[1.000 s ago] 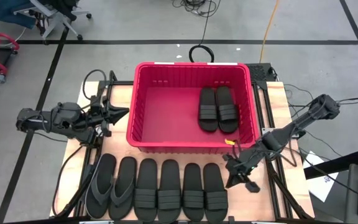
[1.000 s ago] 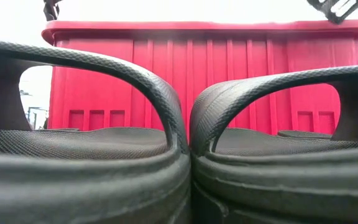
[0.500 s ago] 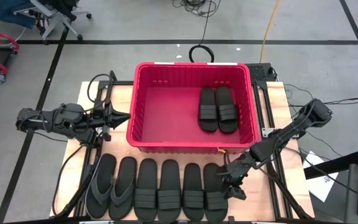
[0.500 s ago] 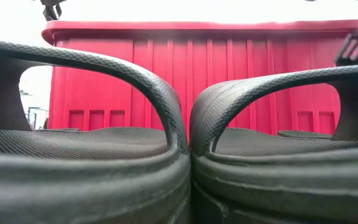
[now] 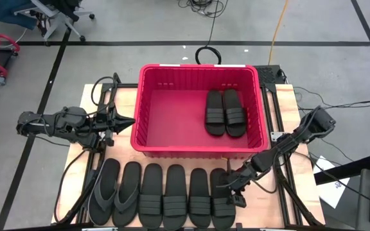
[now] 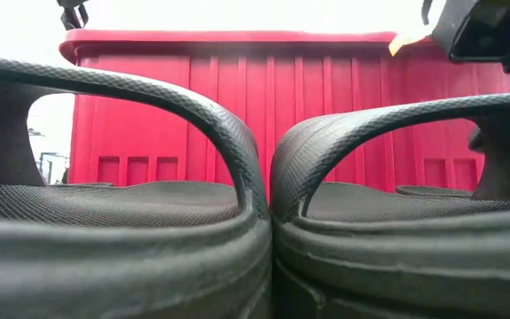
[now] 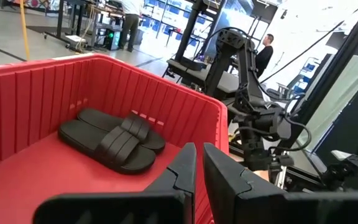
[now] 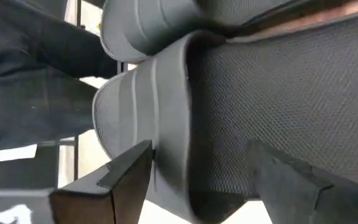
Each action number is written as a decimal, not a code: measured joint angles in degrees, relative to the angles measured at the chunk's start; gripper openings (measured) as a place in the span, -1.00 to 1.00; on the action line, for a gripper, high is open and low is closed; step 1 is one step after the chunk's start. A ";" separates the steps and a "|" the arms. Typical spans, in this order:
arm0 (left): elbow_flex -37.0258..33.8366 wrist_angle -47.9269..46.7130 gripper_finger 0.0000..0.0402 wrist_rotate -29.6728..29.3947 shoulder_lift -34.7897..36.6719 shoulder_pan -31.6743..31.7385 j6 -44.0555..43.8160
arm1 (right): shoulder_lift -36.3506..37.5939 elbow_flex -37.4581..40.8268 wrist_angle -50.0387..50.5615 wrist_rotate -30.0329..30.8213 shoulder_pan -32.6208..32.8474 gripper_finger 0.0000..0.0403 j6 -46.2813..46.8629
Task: Pick and place slides into bin
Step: Put the black slipper into the red bin
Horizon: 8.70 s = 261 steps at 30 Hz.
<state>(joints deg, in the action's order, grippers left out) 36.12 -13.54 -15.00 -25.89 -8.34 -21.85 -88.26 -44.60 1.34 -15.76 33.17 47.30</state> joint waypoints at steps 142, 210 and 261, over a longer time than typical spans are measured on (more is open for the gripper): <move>0.02 -4.33 -0.87 -11.02 -3.72 0.02 3.50 | -29.72 -51.23 49.59 -12.36 -63.91 -0.85 -88.58; 0.00 -6.49 -0.87 -7.30 -3.73 0.02 3.34 | -20.76 -36.35 34.84 3.03 -55.87 -1.00 -78.35; 15.66 -14.93 -0.94 8.20 -15.52 0.00 9.67 | 16.13 -35.74 19.45 -17.01 -51.90 -1.00 -36.43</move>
<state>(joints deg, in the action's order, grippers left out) 51.78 -28.47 -6.81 -41.40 -8.34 -12.18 -72.12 -80.34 20.79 -32.78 -18.73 10.87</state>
